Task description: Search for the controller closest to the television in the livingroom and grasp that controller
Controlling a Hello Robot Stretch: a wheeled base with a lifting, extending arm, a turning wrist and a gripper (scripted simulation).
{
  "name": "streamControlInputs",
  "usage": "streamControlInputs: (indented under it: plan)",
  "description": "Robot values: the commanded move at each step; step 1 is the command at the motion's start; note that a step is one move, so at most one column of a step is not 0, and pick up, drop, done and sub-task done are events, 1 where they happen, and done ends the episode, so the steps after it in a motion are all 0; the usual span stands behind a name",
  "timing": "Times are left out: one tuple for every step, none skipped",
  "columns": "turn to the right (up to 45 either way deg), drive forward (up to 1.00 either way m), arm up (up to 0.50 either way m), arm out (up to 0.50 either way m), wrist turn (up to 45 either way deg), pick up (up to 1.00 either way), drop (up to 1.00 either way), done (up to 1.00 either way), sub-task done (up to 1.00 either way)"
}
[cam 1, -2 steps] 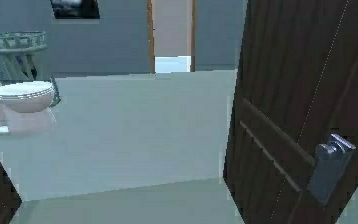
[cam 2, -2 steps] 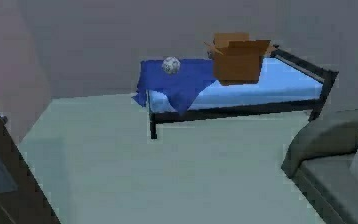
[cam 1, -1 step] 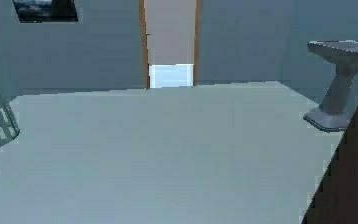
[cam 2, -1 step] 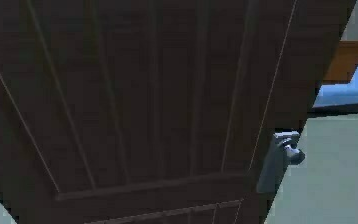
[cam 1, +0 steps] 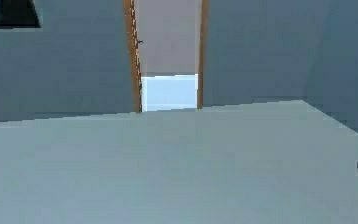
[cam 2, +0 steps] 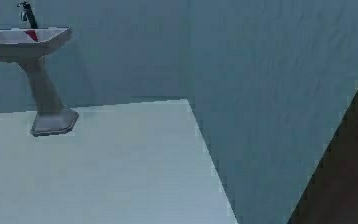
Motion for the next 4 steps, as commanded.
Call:
streamControlInputs:
  plan:
    - [0.0, 1.0, 0.0, 0.0, 0.0, 0.0, 0.0, 0.0, 0.0]
    - [0.0, 1.0, 0.0, 0.0, 0.0, 0.0, 0.0, 0.0, 0.0]
    - [-3.0, 0.0, 0.0, 0.0, 0.0, 0.0, 0.0, 0.0, 0.0]
    - [0.0, 1.0, 0.0, 0.0, 0.0, 0.0, 0.0, 0.0, 0.0]
